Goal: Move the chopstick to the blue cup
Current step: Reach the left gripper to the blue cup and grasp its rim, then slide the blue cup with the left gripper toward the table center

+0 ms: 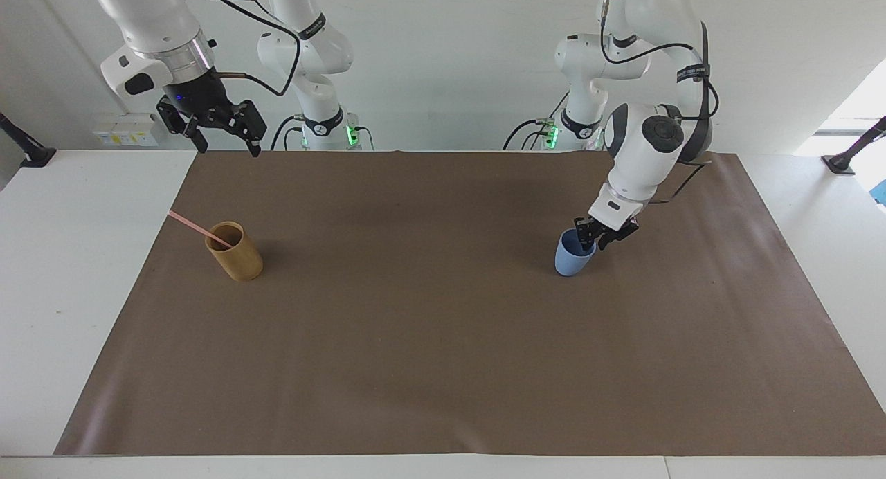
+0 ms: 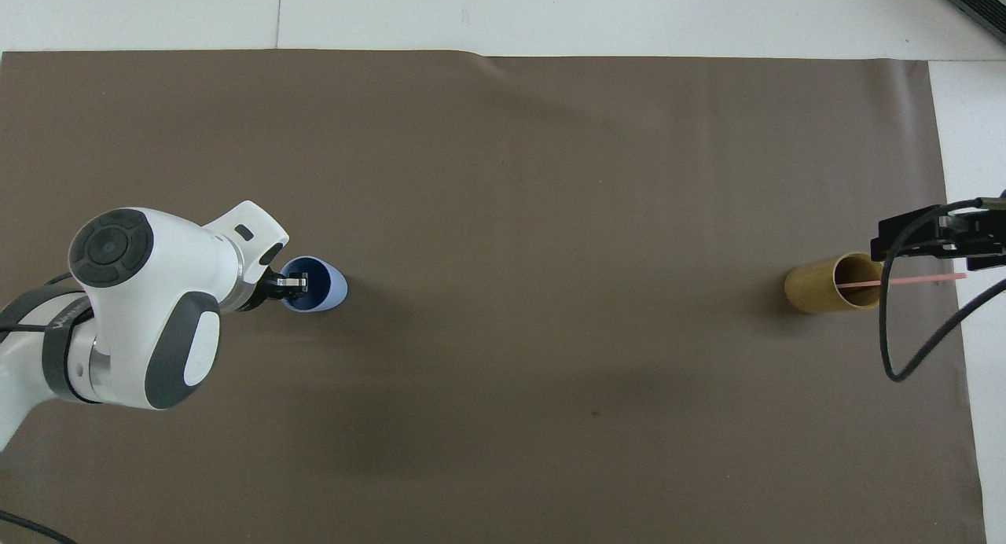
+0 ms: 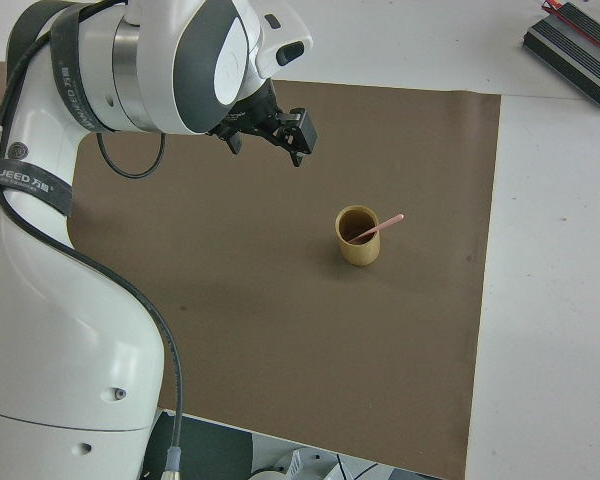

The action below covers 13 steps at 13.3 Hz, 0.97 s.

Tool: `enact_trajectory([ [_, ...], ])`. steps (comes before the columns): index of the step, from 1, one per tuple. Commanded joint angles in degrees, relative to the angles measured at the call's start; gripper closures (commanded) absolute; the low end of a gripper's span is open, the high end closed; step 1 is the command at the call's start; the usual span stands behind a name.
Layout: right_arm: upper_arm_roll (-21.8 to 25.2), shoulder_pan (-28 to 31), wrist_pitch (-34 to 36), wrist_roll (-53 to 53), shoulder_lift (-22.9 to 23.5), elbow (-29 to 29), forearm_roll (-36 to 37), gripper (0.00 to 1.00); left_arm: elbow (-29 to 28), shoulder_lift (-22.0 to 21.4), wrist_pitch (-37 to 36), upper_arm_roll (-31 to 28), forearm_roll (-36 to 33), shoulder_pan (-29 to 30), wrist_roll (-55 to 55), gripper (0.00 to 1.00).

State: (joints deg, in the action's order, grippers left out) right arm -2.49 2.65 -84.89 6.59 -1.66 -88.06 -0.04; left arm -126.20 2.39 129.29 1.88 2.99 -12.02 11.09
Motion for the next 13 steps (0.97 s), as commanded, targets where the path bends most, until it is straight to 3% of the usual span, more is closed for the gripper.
enact_trajectory([
  [1, -0.32, 0.78, -0.89, 0.97, -1.33, -1.77, -0.49, 0.0, 2.53, 0.51, -0.52, -0.65, 0.7, -1.77, 0.6, 1.0],
  [3, -0.32, 0.78, -0.89, 0.97, -1.33, -1.77, -0.49, 0.0, 6.56, -0.1, -6.12, -0.65, 0.7, -2.04, 0.77, 1.0],
  [5, -0.32, 0.78, -0.89, 0.97, -1.33, -1.77, -0.49, 0.0, 14.28, 0.51, -13.42, -0.38, 0.44, -2.65, 3.74, 1.0],
  [7, -0.32, 0.78, -0.89, 0.97, -1.42, -1.85, -0.49, 0.0, 21.67, 3.13, -19.05, -0.29, -0.44, -7.11, 10.84, 1.0],
  [11, -0.32, 0.96, -0.98, 0.97, -1.77, -2.38, -0.49, 0.0, 22.14, 3.94, -15.4, -0.12, -0.97, -17.57, 22.89, 1.0],
  [13, -0.32, 1.31, -0.98, 0.97, -1.86, -2.56, -0.49, 0.0, 22.14, 7.18, -11.28, -0.12, -0.97, -22.41, 27.65, 1.0],
])
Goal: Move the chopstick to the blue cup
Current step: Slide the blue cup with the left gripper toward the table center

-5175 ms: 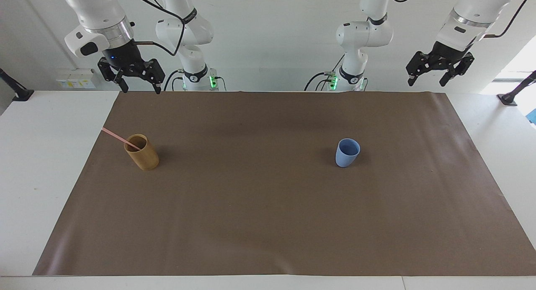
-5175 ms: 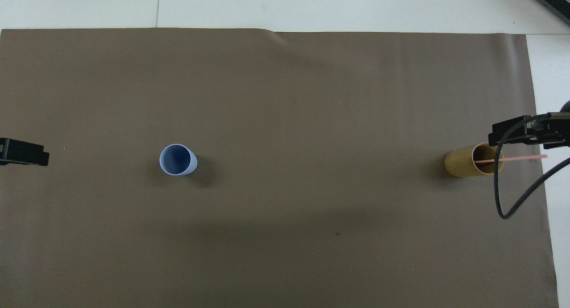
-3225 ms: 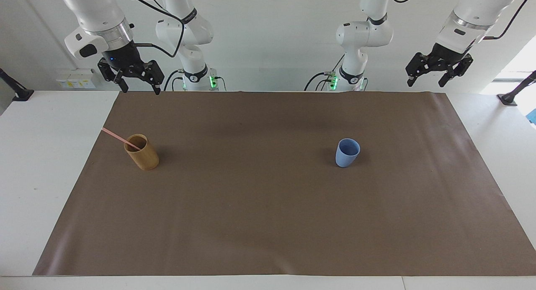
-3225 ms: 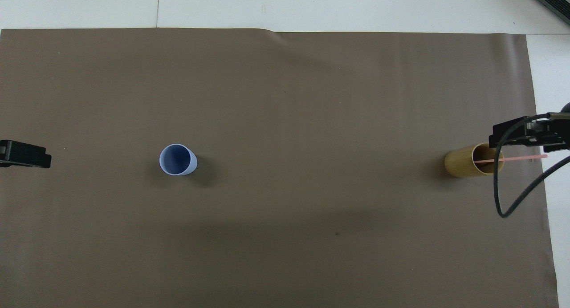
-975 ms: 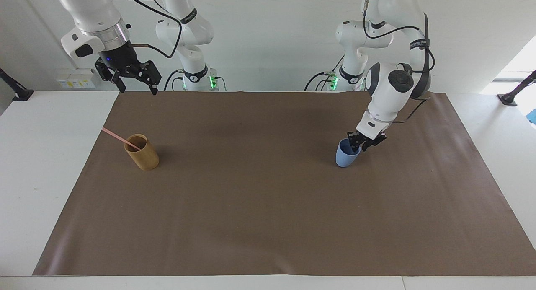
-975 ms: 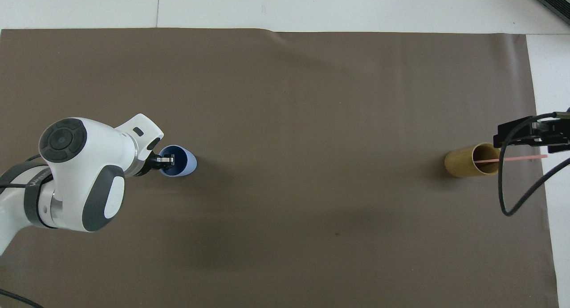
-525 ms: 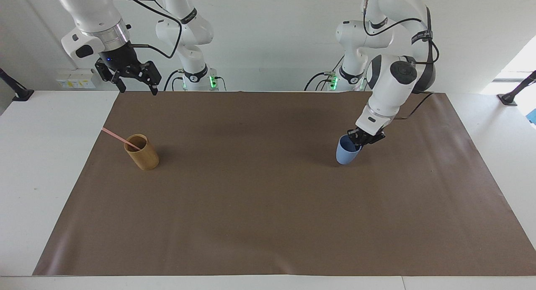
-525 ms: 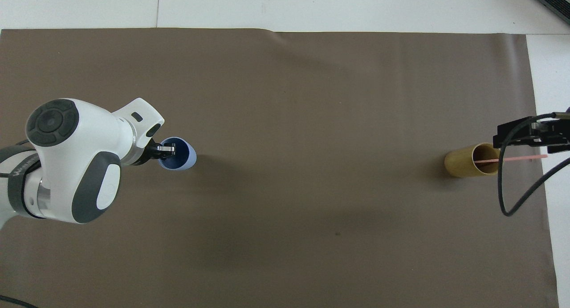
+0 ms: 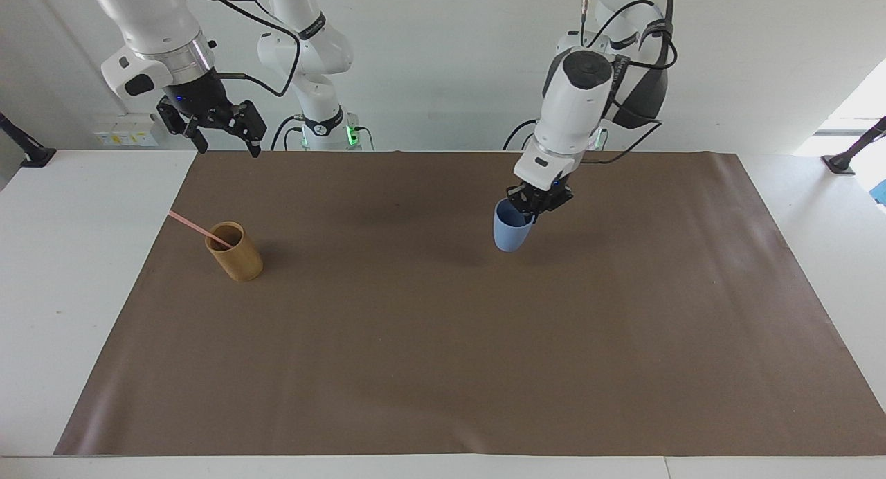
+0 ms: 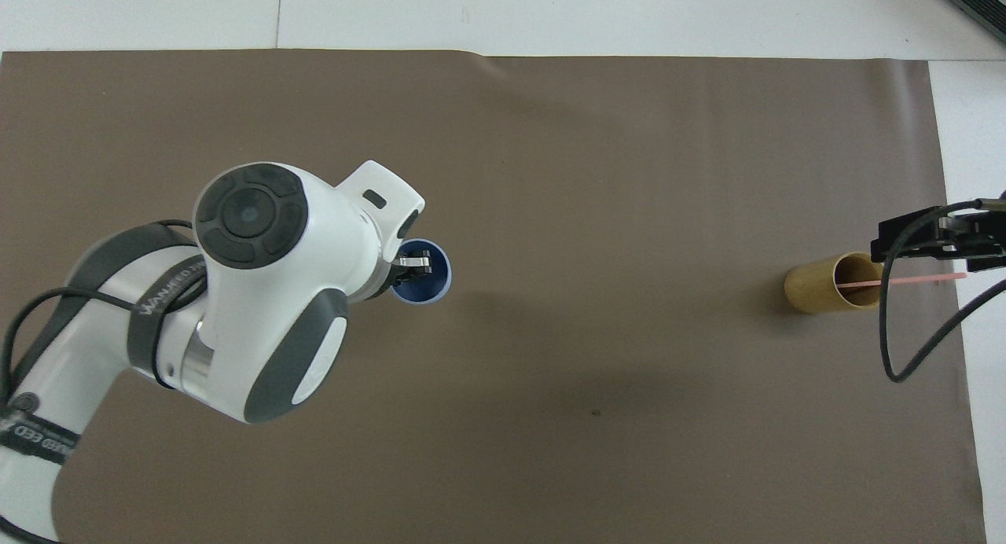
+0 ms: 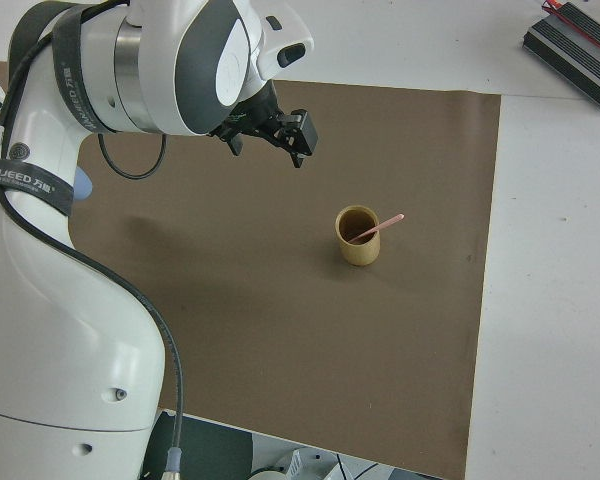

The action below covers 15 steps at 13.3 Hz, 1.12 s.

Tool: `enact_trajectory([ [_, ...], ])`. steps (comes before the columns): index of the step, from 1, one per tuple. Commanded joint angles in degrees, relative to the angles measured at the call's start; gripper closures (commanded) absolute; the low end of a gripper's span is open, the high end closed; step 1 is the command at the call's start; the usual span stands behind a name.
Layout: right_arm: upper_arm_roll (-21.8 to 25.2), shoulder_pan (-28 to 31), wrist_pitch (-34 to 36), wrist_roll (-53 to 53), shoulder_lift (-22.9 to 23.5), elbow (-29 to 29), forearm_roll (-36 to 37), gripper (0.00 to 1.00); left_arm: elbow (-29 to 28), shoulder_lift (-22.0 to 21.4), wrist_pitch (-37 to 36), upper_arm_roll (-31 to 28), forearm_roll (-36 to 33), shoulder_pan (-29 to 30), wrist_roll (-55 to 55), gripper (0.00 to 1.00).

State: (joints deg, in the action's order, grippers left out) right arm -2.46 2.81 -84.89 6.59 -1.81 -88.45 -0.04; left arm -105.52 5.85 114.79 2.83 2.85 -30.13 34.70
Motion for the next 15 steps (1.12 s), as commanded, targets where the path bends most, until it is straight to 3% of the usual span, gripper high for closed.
enact_trajectory([
  [1, -0.35, 1.23, -0.98, 0.97, -1.79, -2.16, -0.49, 0.0, 1.45, 4.51, 4.38, -0.98, -0.39, -5.89, 4.23, 1.0],
  [4, -0.35, 1.23, -0.98, 0.89, -1.88, -2.43, -0.49, 0.0, 1.19, 7.06, 7.02, -0.98, -0.21, -9.68, 5.64, 1.0],
  [15, -0.35, 1.32, -1.07, 0.97, -1.88, -2.6, -0.49, 0.0, 3.3, 13.48, 13.71, -0.98, 0.49, -13.64, 8.19, 1.0],
])
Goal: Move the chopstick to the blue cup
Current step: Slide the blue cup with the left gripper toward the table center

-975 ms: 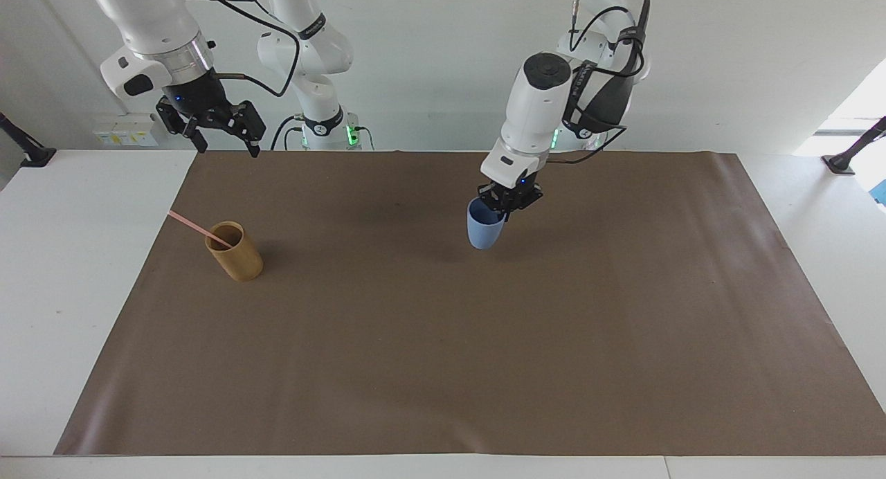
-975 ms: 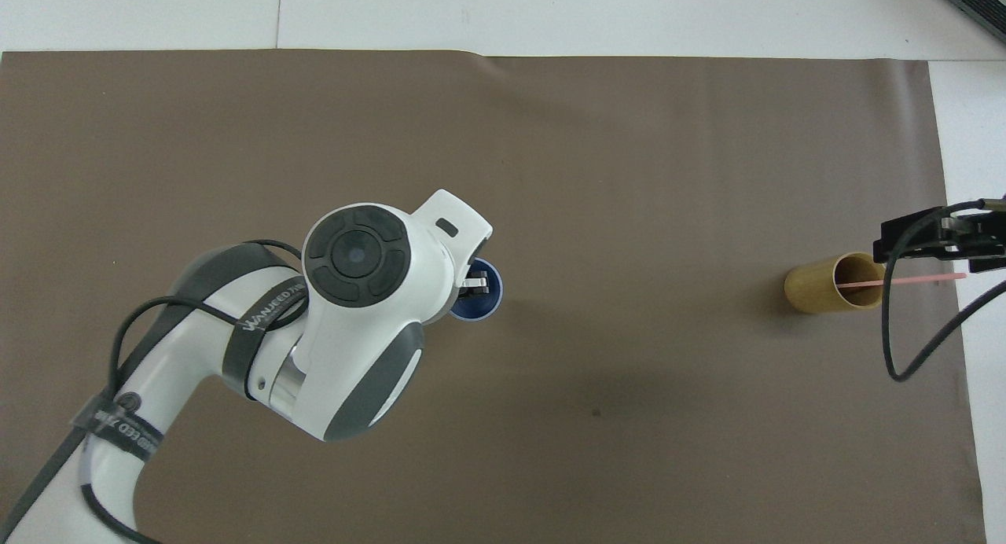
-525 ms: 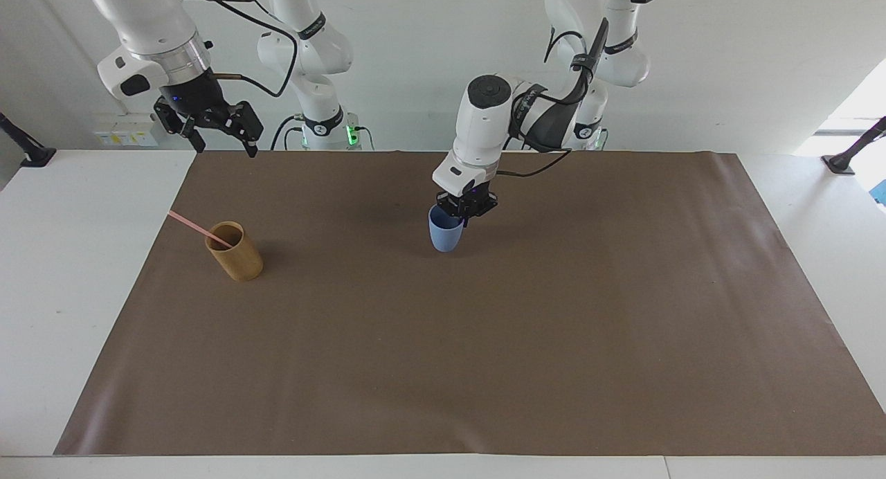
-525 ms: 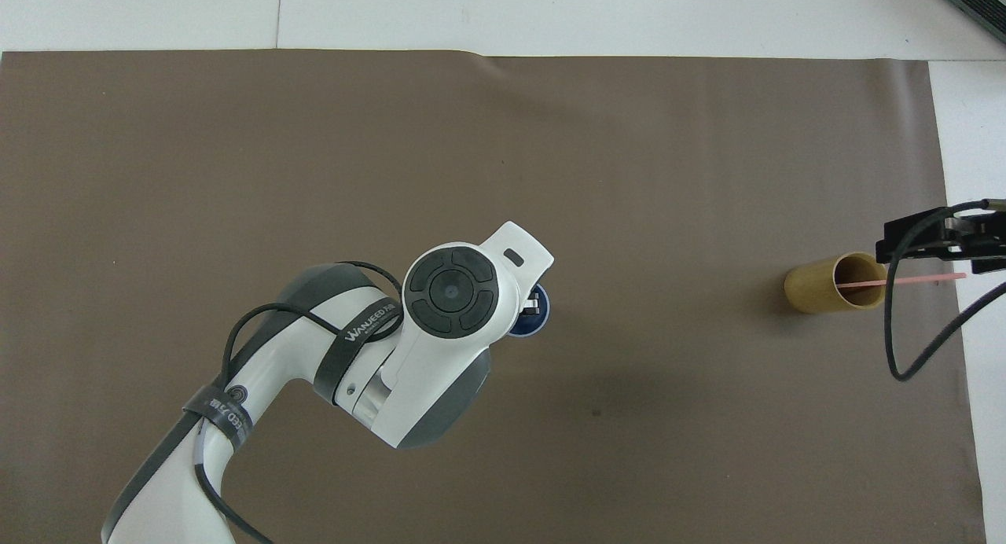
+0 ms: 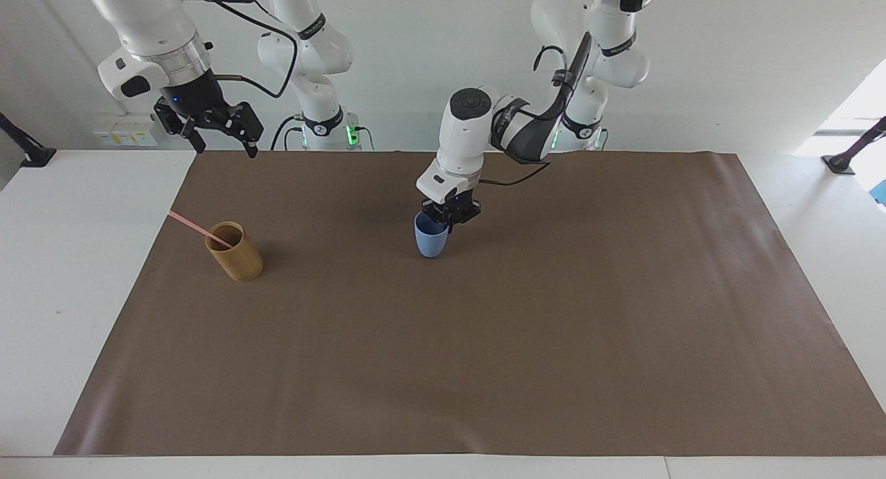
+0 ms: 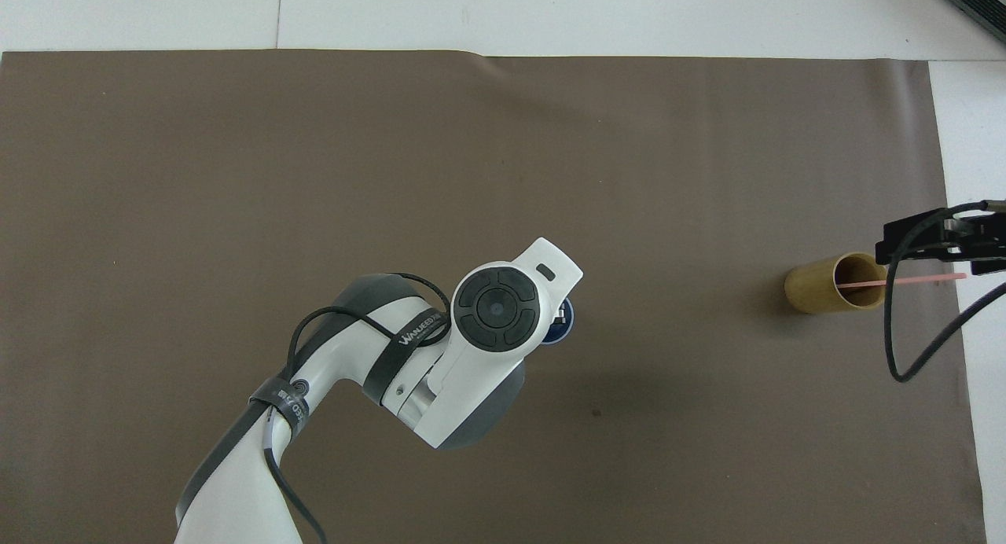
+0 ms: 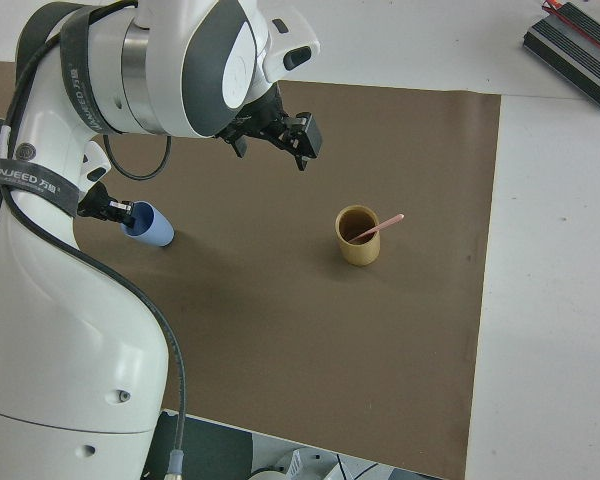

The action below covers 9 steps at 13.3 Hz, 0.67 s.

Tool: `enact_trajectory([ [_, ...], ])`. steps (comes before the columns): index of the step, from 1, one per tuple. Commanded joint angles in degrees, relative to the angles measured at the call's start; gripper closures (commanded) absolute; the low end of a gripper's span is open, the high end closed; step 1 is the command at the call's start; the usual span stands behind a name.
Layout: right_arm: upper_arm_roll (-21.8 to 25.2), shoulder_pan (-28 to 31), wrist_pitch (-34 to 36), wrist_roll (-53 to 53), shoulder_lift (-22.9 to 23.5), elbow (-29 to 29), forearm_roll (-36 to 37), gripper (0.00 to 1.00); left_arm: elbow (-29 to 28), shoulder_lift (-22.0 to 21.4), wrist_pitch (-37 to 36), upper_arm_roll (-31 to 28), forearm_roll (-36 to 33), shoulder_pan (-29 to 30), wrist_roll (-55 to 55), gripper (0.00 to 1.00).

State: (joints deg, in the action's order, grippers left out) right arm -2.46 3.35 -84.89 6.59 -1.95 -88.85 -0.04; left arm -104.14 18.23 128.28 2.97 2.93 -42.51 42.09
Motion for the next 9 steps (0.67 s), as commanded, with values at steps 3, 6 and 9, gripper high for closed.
enact_trajectory([
  [3, -0.35, 0.78, -1.15, 0.97, -1.74, -2.2, -0.49, 0.0, 1.49, 1.1, -0.04, -1.12, 0.41, -1.44, 0.98, 1.0],
  [6, -0.26, 0.78, -1.15, 0.97, -1.74, -2.2, -0.49, 0.0, 1.31, 1.1, 0.3, -1.12, 0.5, -1.44, 3.86, 0.9],
  [9, -0.26, 0.96, -1.15, 0.89, -1.74, -2.2, -0.49, 0.0, 0.96, 1.1, 1.8, -1.12, 0.5, -1.35, 7.13, 0.42],
])
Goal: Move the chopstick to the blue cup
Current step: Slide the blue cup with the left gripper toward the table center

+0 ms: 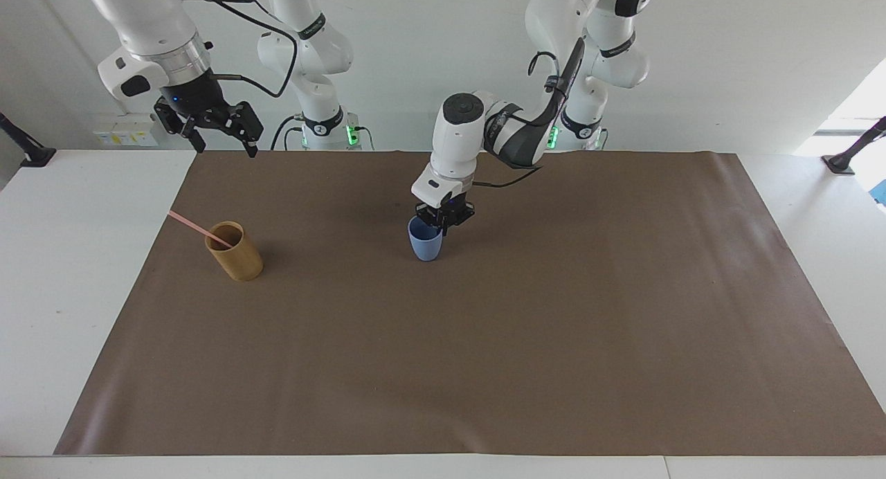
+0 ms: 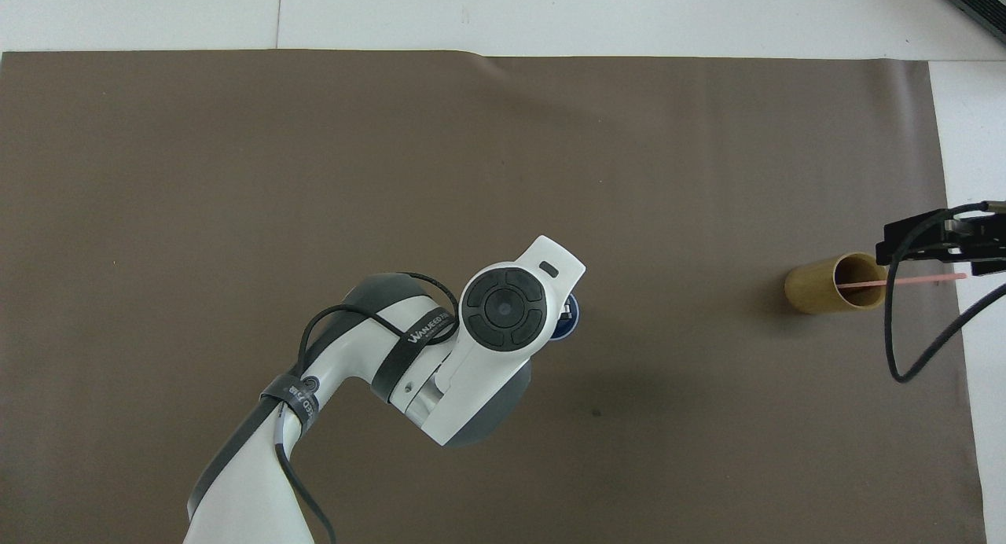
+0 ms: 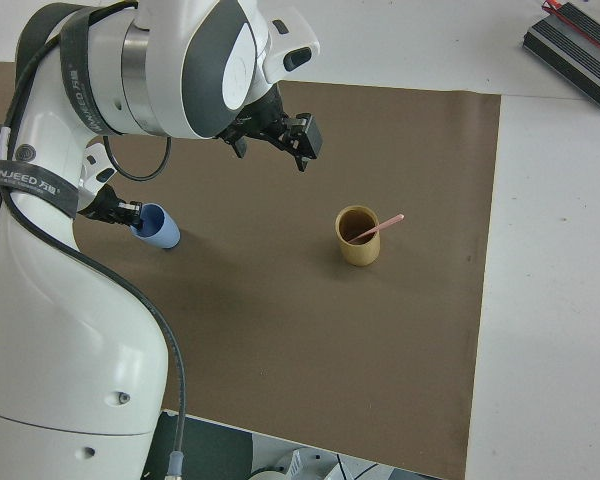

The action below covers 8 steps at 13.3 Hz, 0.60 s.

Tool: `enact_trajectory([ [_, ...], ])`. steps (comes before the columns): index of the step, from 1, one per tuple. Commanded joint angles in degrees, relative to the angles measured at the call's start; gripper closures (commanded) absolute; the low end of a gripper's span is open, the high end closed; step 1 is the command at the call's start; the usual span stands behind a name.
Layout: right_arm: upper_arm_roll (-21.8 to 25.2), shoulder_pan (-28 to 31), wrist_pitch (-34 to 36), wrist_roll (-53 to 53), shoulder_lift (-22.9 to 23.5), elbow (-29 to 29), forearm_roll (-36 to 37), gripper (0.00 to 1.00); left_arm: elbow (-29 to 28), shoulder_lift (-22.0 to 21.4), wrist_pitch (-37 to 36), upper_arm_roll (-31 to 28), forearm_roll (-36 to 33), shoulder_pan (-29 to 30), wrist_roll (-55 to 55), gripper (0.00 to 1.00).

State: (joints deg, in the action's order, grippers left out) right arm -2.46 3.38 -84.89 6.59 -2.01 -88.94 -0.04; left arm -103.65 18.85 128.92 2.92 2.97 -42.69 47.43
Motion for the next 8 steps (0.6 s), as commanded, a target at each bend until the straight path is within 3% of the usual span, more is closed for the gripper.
enact_trajectory([
  [1, -0.35, 1.53, -1.24, 0.71, -1.77, -2.12, -0.49, 0.0, 0.46, 0.49, 0.9, -1.07, 0.37, -1.16, 1.7, 0.02],
  [6, -0.27, 1.8, -3.26, -0.17, -1.77, -2.82, -0.49, 0.0, 0.99, -3.81, -5.51, -1.86, -0.68, 1.55, 0.48, 0.0],
  [8, 0.17, 4.07, -3.35, -4.36, -1.77, -4.39, -1.1, 0.0, 1.08, -6.09, -6.66, -1.69, -4.36, 4.8, -0.4, 0.0],
])
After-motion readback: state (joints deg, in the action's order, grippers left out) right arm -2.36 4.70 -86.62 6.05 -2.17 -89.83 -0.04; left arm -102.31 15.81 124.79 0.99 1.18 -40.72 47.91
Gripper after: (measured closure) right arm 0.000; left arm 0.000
